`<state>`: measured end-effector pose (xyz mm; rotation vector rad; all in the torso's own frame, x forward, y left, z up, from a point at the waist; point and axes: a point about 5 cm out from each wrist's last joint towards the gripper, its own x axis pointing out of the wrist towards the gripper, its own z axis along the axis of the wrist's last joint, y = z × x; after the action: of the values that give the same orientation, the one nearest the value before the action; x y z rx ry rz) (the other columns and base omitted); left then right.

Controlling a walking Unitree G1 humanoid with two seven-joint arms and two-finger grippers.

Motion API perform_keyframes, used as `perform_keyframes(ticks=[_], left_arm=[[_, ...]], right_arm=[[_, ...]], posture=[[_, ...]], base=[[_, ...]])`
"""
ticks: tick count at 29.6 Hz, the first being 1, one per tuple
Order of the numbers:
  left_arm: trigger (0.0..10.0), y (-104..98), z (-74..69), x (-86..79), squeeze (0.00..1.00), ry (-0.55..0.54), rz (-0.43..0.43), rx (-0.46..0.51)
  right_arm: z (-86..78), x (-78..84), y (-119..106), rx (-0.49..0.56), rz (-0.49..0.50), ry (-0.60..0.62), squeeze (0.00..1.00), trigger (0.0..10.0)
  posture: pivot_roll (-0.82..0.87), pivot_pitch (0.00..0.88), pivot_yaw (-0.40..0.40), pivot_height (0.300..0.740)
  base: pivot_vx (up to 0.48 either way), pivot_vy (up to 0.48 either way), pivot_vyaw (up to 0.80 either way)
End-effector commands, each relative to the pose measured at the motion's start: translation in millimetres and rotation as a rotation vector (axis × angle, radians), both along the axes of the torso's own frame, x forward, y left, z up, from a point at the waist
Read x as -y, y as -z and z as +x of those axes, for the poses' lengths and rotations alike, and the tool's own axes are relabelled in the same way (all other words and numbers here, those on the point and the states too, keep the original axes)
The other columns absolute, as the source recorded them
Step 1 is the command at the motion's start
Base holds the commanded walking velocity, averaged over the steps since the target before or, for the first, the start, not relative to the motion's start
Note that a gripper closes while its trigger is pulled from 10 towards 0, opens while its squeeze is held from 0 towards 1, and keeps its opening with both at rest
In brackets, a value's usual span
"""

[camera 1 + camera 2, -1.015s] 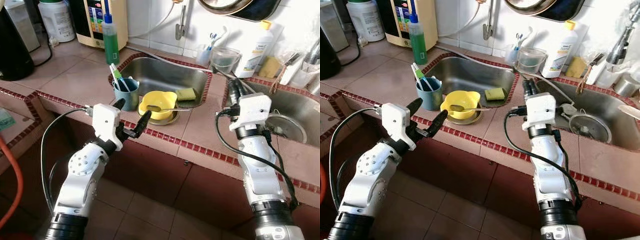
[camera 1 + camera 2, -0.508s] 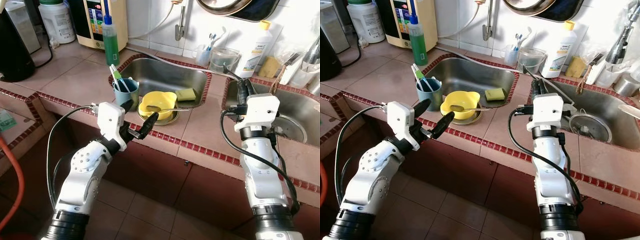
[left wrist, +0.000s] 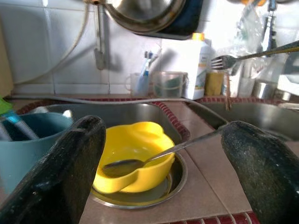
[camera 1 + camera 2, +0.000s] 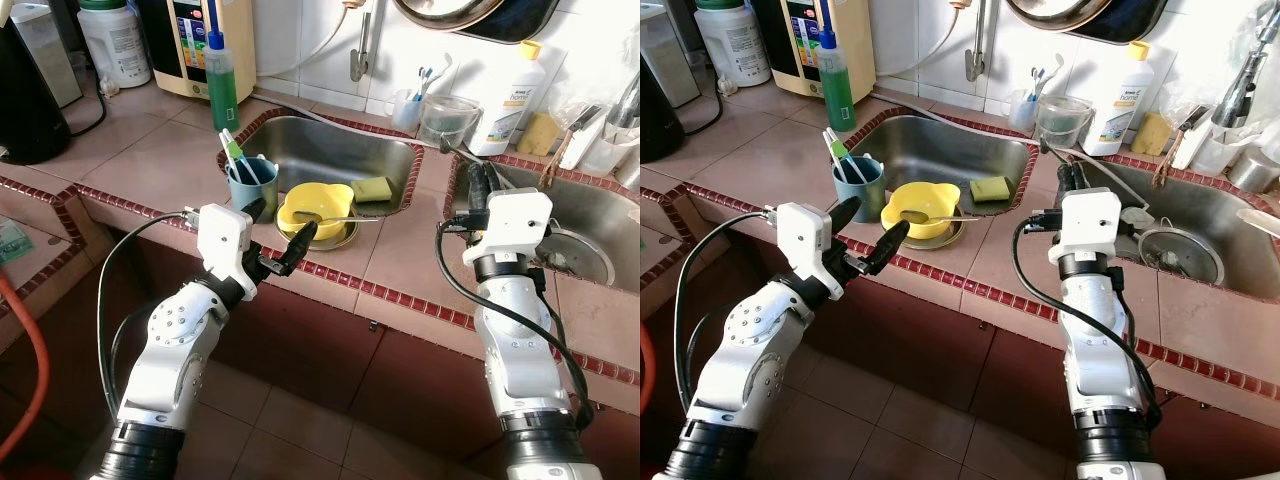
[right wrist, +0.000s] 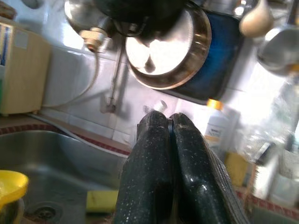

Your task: Kitchen organization

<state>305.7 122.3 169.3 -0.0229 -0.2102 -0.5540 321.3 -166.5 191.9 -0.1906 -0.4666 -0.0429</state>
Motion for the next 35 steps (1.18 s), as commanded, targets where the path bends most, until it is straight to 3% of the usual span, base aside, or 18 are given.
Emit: perform_keyframes(ticks=[1, 10, 19, 35], left_arm=[[10.0, -0.5, -0.2, 3.0, 0.00, -0.002, 0.006, 0.005], [10.0, -1.3, -0.1, 5.6, 0.00, -0.005, 0.010, 0.014], [10.0, -0.6, 1.9, 4.9, 0.00, -0.034, -0.011, 0.005], [10.0, 0.0, 7.1, 0.7, 0.00, -0.074, -0.013, -0.035]], right_arm=[[-1.1, 3.3, -4.9, 0.013, 0.005, 0.009, 0.00, 10.0], [-1.0, 1.0, -5.7, 0.008, 0.005, -0.002, 0.00, 10.0], [-0.2, -0.4, -5.5, 0.001, 0.000, -0.014, 0.00, 10.0], [-4.2, -10.3, -2.0, -0.015, 0.023, -0.116, 0.00, 10.0]], posture=[[-0.19, 0.021, -0.028, 0.740], [-0.19, 0.011, -0.030, 0.740], [-0.19, 0.000, -0.037, 0.740], [-0.19, 0.000, -0.040, 0.740]], base=[[0.000, 0.000, -0.76], [0.000, -0.320, -0.77], [0.000, 0.000, -0.76], [0.000, 0.000, -0.03]])
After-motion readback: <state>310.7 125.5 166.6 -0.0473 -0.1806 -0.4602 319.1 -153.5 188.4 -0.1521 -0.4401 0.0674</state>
